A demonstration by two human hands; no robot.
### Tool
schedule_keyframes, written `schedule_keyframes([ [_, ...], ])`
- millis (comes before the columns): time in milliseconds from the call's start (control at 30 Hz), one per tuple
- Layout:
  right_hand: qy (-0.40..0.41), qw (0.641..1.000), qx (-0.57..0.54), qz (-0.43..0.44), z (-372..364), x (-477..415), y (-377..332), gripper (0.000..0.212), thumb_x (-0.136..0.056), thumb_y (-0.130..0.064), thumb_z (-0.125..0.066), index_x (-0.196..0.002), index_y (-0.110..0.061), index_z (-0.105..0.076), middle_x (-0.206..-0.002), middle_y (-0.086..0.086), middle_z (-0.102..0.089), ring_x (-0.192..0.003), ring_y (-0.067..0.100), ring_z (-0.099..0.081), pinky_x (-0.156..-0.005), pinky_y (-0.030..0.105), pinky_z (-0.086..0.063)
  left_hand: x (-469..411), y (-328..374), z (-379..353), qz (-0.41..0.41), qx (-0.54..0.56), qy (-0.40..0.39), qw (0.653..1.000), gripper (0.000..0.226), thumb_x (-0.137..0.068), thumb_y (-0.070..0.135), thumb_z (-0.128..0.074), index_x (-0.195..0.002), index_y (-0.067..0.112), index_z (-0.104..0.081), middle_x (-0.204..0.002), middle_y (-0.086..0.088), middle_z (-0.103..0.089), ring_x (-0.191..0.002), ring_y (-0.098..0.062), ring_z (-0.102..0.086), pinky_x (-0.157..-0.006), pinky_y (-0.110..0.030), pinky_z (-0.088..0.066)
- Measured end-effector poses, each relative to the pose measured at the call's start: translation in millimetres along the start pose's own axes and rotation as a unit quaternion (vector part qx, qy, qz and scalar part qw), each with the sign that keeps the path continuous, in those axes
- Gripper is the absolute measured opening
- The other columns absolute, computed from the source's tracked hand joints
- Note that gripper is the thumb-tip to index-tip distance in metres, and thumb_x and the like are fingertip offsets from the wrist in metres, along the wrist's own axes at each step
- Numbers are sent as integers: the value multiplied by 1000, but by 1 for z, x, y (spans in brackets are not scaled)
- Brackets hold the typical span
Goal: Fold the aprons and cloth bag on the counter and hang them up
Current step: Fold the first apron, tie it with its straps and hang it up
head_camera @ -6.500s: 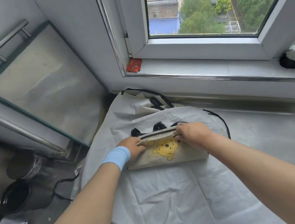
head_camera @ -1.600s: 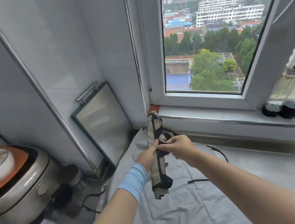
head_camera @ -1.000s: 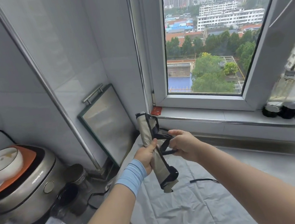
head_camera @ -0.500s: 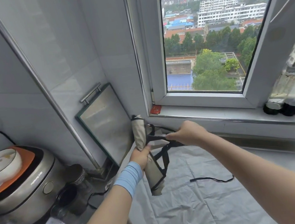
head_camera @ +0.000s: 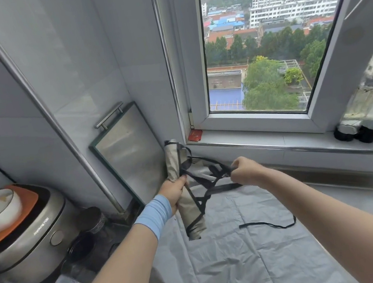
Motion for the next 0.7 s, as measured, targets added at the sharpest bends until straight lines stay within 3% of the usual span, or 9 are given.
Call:
schedule_keyframes([
  [100,7,997,-57,57,-2,5,-21,68,-76,-26,-52,-143,-21,-44,-145,8,-44,-135,31,-37,-110,45,-35,6,6,-13,3,-60,-56,997,15,-95,23,-60,-89,10,-64,-80,-8,-64,-64,-19,-62,-58,-27,-53],
  [167,48,983,-149,91,-3,8,-37,78,-84,-43,-55,-152,-16,-28,-153,6,-36,-141,29,-32,-109,42,-32,10,10,-19,14,-64,-102,993,15,-92,20,-65,-102,8,-65,-79,-8,-67,-67,-20,-65,-60,-30,-55],
  [267,5,961,-276,19,-7,5,-52,103,-66,-65,-76,-143,-10,-38,-129,5,-59,-115,24,-60,-91,35,-49,16,17,-28,5,-112,-152,982,16,-86,18,-71,-97,9,-63,-74,-10,-66,-62,-21,-62,-63,-32,-54],
  [333,-19,947,-320,-8,-7,2,-51,64,-68,-47,-85,-115,-10,-61,-100,4,-72,-85,16,-70,-69,31,-56,19,20,-34,-12,-136,-173,975,19,-83,19,-74,-93,9,-62,-78,-13,-68,-61,-22,-63,-64,-33,-54],
  [400,-26,929,-368,-15,-2,-5,-44,45,-71,-29,-88,-105,-9,-66,-92,6,-75,-80,20,-73,-69,36,-60,21,21,-31,-12,-156,-180,971,34,-75,28,-80,-98,8,-64,-86,-14,-71,-70,-26,-67,-71,-37,-56],
  [533,3,891,-450,-59,-1,-14,-28,54,-71,-24,-89,-112,-3,-61,-94,13,-73,-82,28,-73,-72,43,-62,22,15,-20,2,-214,-191,958,38,-71,32,-82,-101,12,-68,-89,-13,-72,-79,-28,-67,-83,-42,-57],
  [600,44,918,-387,-78,-7,-16,-26,73,-69,-33,-88,-125,-5,-50,-108,14,-67,-92,29,-69,-81,45,-60,24,15,-19,-15,-224,-185,957,25,-79,23,-78,-100,15,-69,-89,-11,-72,-77,-26,-67,-84,-40,-57],
  [667,170,973,-147,-56,-8,-18,-23,103,-65,-50,-84,-144,-17,-28,-135,12,-45,-119,31,-53,-100,44,-48,25,14,-20,-25,-240,-183,953,26,-80,21,-77,-103,17,-68,-95,-11,-73,-82,-27,-68,-88,-41,-56],
  [700,239,971,-29,-4,-7,-18,-24,104,-68,-53,-81,-148,-23,-22,-143,11,-34,-130,31,-40,-108,44,-37,26,14,-20,-28,-250,-181,951,29,-79,22,-78,-106,17,-68,-98,-12,-73,-85,-27,-68,-89,-42,-56],
])
Point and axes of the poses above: each hand's wrist, its own x-axis away from the middle knuckle, its own z-axis out of the back of the hand, y = z × x, the point moved 2 cm from there along -x, towards the middle knuckle
